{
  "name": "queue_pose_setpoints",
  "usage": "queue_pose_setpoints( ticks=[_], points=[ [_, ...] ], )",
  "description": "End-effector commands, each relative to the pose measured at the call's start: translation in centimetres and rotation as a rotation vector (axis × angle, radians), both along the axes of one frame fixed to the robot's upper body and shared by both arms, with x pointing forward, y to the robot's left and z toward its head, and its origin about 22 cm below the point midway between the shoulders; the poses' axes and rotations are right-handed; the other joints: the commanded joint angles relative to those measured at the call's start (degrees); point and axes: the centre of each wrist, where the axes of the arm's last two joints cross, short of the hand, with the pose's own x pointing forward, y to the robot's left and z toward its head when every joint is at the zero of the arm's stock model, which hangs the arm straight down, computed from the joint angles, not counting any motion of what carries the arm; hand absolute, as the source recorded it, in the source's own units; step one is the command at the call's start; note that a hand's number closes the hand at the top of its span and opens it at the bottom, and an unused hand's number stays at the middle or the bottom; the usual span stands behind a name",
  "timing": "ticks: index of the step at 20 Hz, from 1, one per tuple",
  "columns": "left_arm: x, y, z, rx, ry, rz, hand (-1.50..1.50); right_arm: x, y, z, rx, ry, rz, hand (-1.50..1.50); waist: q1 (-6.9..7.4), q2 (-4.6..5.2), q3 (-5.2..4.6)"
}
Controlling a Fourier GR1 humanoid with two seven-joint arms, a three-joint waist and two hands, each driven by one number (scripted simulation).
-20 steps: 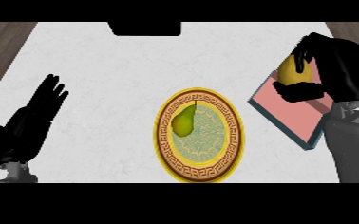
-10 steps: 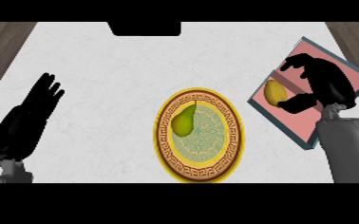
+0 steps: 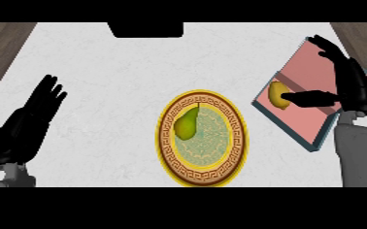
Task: Pick the lemon from the plate and place it in the cardboard box
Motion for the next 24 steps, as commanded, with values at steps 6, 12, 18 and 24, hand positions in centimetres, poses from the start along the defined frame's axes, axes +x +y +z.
queue_pose_setpoints(
  ticks=[6,12,18,24],
  points=[
    [-0.8,-0.7,-1.3,0.002,-0.004,0.014,0.00,-3.2,-8.0,3.4,0.302,-0.167,-0.110,-1.50,0.03,-0.02,-0.05],
    [-0.8,-0.1,-1.0,-0.016,0.008,0.015,0.00,-6.0,-14.4,3.6,0.384,-0.195,-0.138,-1.50,0.03,0.04,-0.05],
    [-0.1,-0.9,0.4,-0.012,-0.005,-0.008,0.00,-7.5,-20.5,3.8,0.382,-0.177,-0.074,-1.50,0.57,0.15,-0.02],
    [0.3,0.8,1.7,0.004,0.002,-0.009,0.00,-8.3,-21.2,2.3,0.329,-0.146,-0.066,-1.50,0.51,0.13,-0.05]
  ],
)
